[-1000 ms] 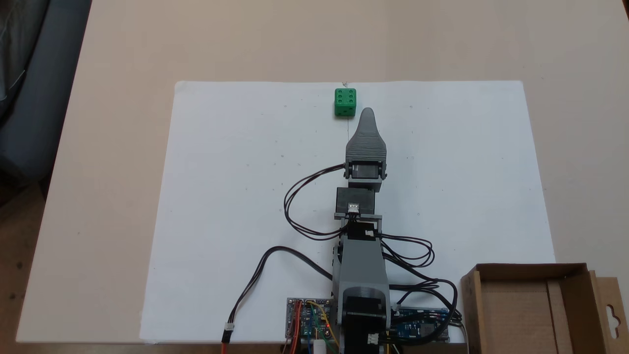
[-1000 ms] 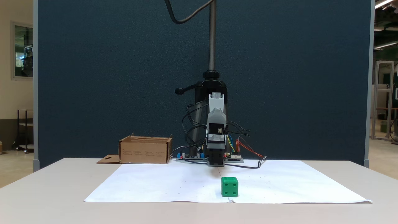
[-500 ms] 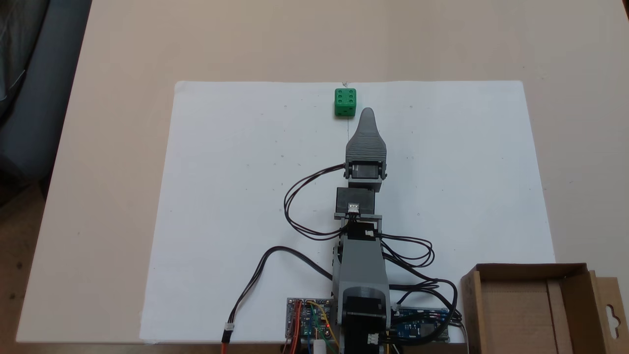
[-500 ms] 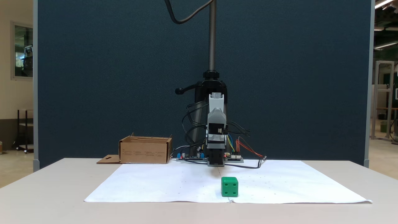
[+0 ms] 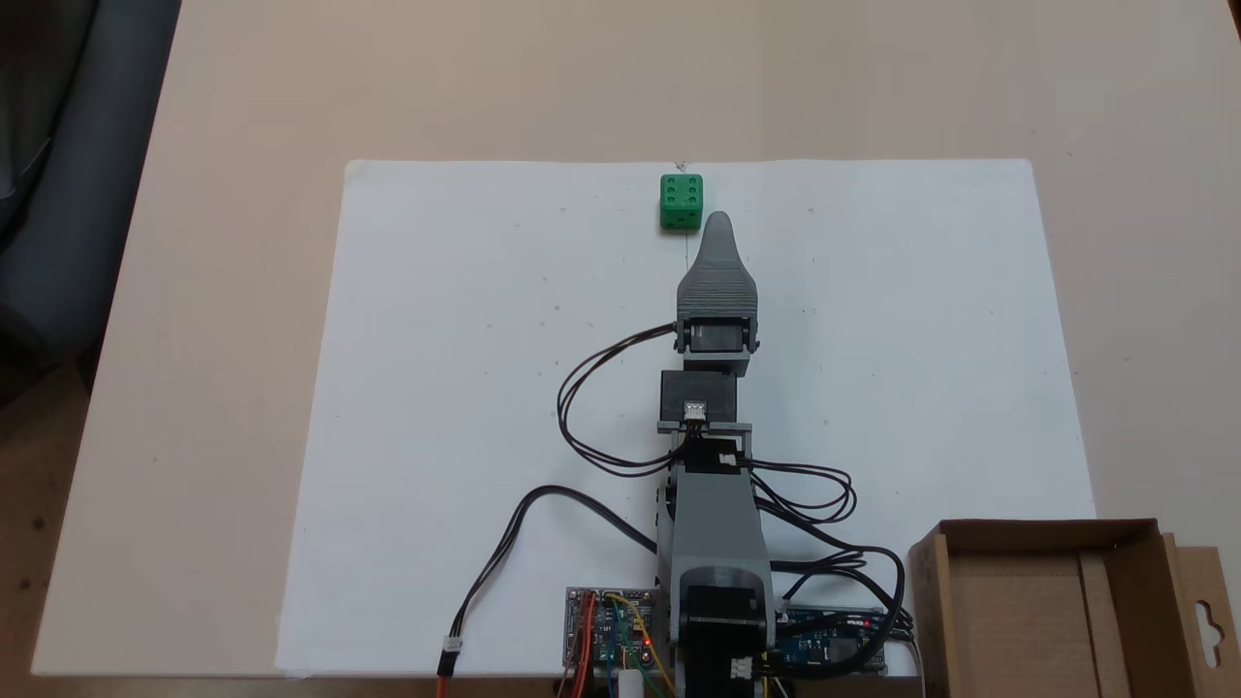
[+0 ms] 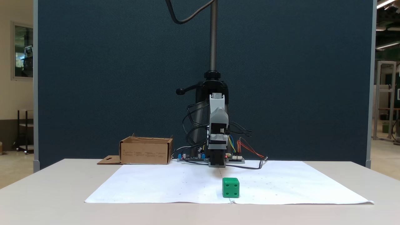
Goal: Grasp a green dice and put it in the bin.
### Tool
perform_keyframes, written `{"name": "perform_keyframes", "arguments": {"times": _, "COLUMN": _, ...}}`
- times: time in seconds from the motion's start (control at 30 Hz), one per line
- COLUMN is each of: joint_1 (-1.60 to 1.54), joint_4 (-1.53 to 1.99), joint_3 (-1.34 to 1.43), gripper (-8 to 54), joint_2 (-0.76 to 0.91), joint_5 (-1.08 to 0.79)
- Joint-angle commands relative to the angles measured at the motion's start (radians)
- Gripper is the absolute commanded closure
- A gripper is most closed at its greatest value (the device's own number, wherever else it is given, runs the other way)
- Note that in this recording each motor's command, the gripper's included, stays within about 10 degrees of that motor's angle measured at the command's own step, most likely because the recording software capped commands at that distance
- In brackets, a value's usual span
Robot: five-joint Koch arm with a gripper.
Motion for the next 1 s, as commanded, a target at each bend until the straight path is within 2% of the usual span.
{"name": "perform_keyframes", "arguments": {"times": 0.0, "joint_1": 0.011, "joint_4": -0.087, "joint_3": 0.067, "gripper": 0.9, "joint_2": 0.106, "joint_5": 0.003}}
{"name": "perform_keyframes", "arguments": {"times": 0.67, "joint_1": 0.017, "joint_4": -0.110, "joint_3": 0.067, "gripper": 0.5, "joint_2": 0.112, "joint_5": 0.005}}
{"name": "perform_keyframes", "arguments": {"times": 0.97, "joint_1": 0.008, "joint_4": -0.147, "joint_3": 0.014, "gripper": 2.3, "joint_2": 0.115, "joint_5": -0.011}}
